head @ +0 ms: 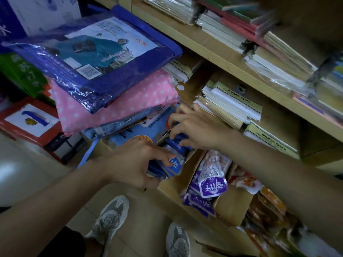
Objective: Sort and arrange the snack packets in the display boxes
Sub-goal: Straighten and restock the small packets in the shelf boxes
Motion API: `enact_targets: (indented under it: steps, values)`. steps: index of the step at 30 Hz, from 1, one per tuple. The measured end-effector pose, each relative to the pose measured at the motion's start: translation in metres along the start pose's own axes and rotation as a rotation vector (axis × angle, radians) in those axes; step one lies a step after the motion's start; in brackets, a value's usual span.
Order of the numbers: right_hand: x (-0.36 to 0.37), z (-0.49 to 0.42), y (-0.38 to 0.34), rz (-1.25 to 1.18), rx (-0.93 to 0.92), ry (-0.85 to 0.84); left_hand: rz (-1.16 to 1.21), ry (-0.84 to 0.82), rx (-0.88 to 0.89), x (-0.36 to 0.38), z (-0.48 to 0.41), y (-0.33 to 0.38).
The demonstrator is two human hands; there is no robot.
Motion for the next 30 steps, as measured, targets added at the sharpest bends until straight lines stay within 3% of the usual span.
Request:
enact_targets:
  steps: [7,12,20,27,30]
  values:
    - [0.003,-0.026,0.004,-0.004,-0.055,-0.296,0.055,-0.033,-0.017,0.000,-0.003,-0.007]
    - [0.008,-0.035,-0.007,0.095,-0.143,-0.375,0.059,-0.034,-0.050,0.002,-0.003,-0.011]
    - [0.007,-0.030,0.006,0.014,-0.083,-0.274,0.040,-0.041,-0.042,0.004,-0.005,-0.011]
    - [0.009,-0.015,0.005,0.058,-0.036,-0.070,-0.062,-0.076,-0.096,0.006,-0.012,-0.016]
    - [0.007,0.003,0.013,0.039,0.070,0.089,-0.048,-0.062,-0.098,0.003,-0.014,-0.016]
Point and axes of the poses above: each hand's wrist, its own z-axis away from the middle knuckle, its own x-axis out of the palm, y = z × x, the point moved 5 cm from there along -z, towards the middle knuckle, and after that the axes turned 1 degree about -y, right-handed, at the moved point
